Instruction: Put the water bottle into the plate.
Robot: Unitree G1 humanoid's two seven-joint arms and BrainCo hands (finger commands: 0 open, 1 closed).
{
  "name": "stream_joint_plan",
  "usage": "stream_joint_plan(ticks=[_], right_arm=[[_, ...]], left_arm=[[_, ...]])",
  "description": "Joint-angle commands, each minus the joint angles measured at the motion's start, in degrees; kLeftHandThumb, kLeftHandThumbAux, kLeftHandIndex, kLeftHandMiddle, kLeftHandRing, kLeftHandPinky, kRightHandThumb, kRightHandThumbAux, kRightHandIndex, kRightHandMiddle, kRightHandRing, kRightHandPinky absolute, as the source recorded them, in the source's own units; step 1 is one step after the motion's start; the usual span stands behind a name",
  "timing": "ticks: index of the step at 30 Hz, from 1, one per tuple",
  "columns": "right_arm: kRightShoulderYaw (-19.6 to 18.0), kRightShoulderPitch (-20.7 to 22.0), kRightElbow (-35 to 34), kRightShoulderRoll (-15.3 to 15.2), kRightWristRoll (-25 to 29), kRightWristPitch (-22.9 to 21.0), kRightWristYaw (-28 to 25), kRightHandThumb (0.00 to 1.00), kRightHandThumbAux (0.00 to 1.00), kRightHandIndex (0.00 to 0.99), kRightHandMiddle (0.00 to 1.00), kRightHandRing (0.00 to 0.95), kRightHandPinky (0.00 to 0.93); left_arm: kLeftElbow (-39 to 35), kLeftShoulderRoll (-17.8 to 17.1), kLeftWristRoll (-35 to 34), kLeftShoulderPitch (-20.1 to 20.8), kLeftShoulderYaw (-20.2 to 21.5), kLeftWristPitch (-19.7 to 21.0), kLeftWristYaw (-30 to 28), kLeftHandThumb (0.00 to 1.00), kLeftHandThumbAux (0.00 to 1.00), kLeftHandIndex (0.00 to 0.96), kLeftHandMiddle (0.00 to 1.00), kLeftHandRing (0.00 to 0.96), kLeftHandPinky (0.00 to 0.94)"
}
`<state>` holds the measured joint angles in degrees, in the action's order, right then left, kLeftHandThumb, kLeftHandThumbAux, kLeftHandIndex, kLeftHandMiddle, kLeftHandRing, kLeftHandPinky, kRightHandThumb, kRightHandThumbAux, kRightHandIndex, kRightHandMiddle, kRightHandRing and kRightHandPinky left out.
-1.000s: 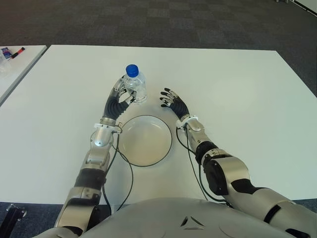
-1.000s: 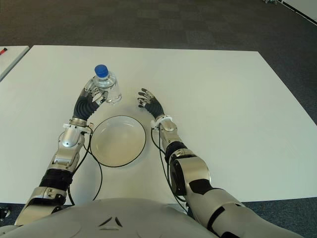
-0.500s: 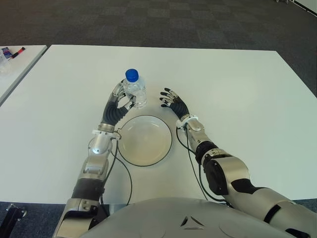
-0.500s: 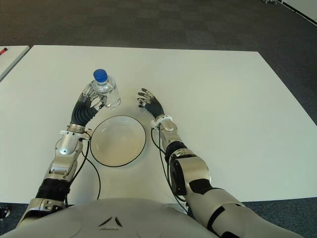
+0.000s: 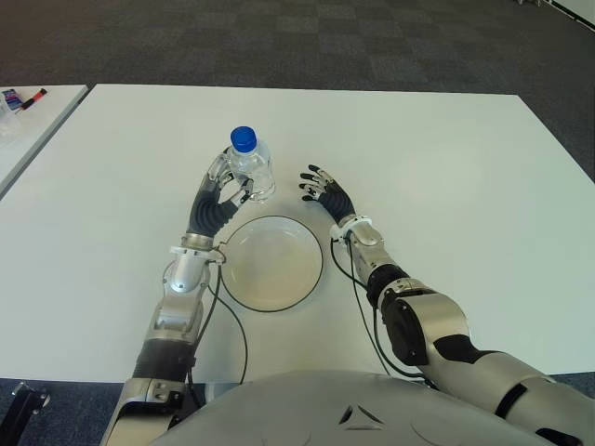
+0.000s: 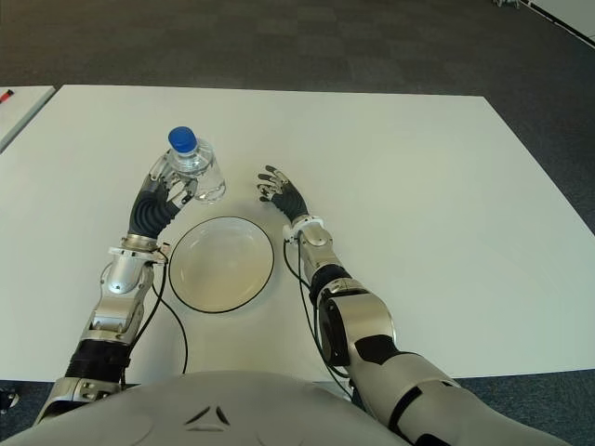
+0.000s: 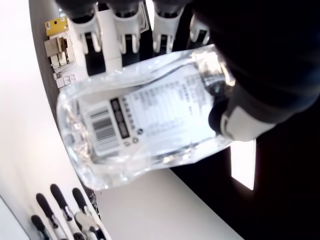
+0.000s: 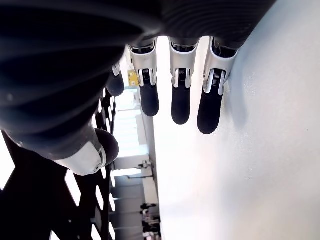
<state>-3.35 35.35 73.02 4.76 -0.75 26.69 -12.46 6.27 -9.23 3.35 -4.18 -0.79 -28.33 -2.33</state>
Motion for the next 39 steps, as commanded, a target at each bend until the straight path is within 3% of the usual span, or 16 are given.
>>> stream_joint_plan(ticks=[1,13,21,39], right_arm=[[0.07,-1.74,3.27,2.63,-0.89,-4.72,0.85,0.117,0.663,0.040,0.178,0.207,0.250],[0.21,-1.61,3.31,2.58,-1.00,-4.79,0.87,0.113,0.662,0.035,0.168,0.197,0.239],[0.11,-1.70,3.40,2.54,-0.95,-4.66,0.74,0.120,0.662,0.036,0.171,0.201,0.252],[0.07,-1.65,3.37,2.51,-0.90,-4.54,0.61,0.118,0.662,0.038,0.170,0.197,0.239]], left_arm=[[-1.85,0.44,-0.65,-1.03,-0.06,-1.65,-0.79,0.951,0.645,0.393,0.519,0.537,0.703],[-2.86,0.37,-2.59,-3.50,-0.81,0.21,-3.57,0.951,0.645,0.392,0.518,0.537,0.714],[-1.00,0.85,-3.18,-5.88,-1.18,-2.04,-4.98,0.950,0.646,0.391,0.517,0.536,0.711],[0.89,1.59,-3.42,-9.95,-2.33,-2.58,-7.04,0.950,0.647,0.380,0.523,0.544,0.705]])
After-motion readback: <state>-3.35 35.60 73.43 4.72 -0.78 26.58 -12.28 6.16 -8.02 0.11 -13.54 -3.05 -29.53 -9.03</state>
